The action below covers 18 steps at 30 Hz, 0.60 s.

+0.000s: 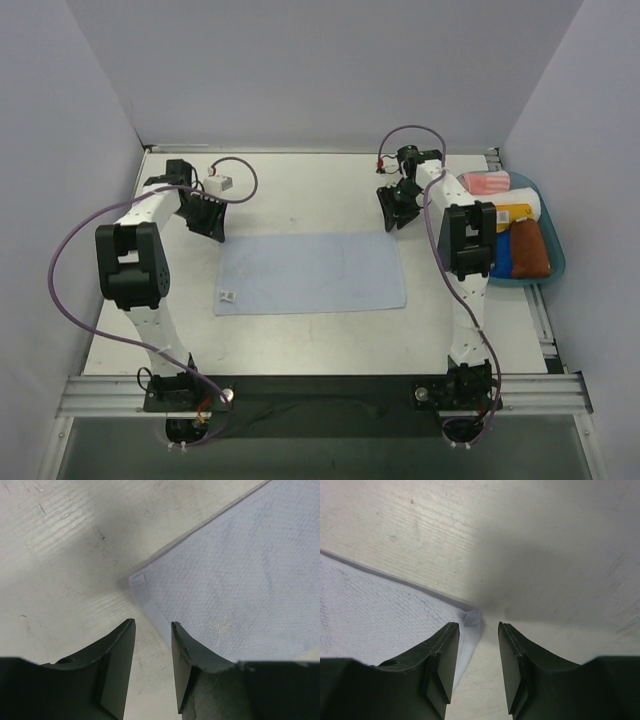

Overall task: Roll the towels
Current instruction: Flatten the towel, then fold the towel

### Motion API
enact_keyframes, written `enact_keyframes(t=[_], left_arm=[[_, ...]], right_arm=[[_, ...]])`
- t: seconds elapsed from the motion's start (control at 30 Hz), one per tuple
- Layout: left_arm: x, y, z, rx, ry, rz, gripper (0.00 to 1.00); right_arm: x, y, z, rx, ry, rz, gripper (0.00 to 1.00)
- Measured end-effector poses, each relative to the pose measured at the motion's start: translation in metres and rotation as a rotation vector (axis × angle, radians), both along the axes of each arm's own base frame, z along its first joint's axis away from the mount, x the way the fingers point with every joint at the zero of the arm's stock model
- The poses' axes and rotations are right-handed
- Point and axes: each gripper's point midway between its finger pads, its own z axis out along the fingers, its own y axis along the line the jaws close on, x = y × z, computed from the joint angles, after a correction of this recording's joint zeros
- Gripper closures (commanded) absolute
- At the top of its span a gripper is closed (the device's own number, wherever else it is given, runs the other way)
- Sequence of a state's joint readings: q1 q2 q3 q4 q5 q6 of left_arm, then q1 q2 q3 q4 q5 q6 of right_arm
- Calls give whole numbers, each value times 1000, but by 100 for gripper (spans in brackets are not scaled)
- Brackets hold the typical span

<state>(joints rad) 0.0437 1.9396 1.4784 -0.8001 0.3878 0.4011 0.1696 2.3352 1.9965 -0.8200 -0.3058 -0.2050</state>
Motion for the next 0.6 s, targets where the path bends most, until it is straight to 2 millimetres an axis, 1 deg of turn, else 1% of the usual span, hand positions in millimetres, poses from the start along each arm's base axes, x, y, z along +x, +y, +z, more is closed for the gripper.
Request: enact_keyframes(t=[0.07, 0.2, 0.33, 0.37, 0.4, 0.47, 0.6], left_arm=[[0, 2, -6, 3, 15, 5, 53], [1, 5, -16, 15, 36, 11, 53], [3, 6, -22, 24, 46, 14, 53], [5, 7, -23, 28, 47, 16, 53], [6, 8, -24, 31, 49, 17, 53], [9, 9, -26, 34, 49, 19, 53], [18, 9, -29, 36, 43, 21, 53]], right_arm=[[-1, 0, -6, 2, 15, 1, 63], [-5, 2, -12, 9, 36, 2, 70], [-7, 3, -16, 15, 46, -1, 86], [-7, 3, -16, 18, 48, -1, 93], [-7, 4, -16, 19, 48, -1, 94], [-7, 5, -16, 24, 50, -2, 100], [-8, 6, -16, 34, 53, 0, 100]])
